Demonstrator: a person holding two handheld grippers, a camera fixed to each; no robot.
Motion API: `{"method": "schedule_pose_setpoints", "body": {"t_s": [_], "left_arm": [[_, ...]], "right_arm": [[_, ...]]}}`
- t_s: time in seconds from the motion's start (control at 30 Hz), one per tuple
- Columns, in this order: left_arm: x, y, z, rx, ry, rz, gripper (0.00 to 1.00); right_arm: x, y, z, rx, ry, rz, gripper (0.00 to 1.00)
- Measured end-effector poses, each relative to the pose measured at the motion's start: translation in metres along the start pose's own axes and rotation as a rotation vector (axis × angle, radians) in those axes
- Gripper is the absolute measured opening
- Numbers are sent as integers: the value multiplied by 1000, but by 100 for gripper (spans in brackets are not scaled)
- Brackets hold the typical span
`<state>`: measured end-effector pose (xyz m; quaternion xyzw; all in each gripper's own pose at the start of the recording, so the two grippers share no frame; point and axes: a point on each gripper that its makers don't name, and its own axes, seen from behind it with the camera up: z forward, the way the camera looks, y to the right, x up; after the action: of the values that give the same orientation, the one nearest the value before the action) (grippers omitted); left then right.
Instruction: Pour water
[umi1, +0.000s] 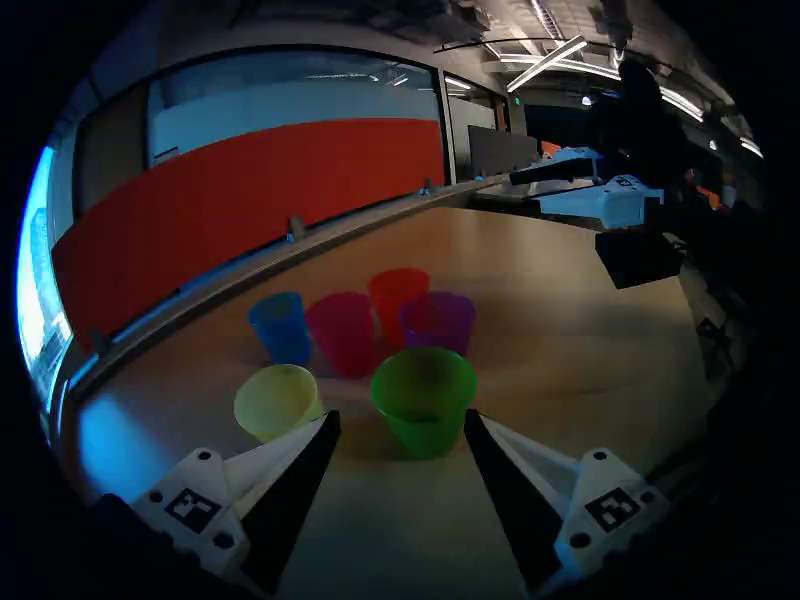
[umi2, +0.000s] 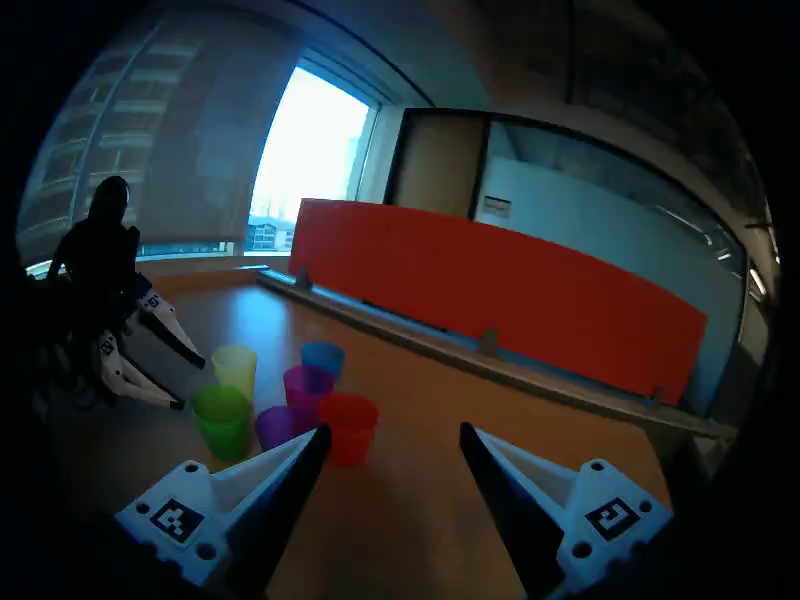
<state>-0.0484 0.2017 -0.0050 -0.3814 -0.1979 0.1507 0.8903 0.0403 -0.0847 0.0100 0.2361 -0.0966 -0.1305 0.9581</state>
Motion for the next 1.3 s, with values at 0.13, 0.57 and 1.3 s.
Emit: {"method": "schedule_pose_setpoints", "body": {"t_s": [0.13,0.57,1.3], "left_arm": [[-5,4,6,-15,-28,11,92],[-13,11,27,-47,-79,19,92],[-10,12,49,-49,-85,31,92]], "right_arm": [[-1,0,1,4,-2,-2,100],[-7,3,3,5,-3,1,100],[-19,10,7,6,-9,20,100]]}}
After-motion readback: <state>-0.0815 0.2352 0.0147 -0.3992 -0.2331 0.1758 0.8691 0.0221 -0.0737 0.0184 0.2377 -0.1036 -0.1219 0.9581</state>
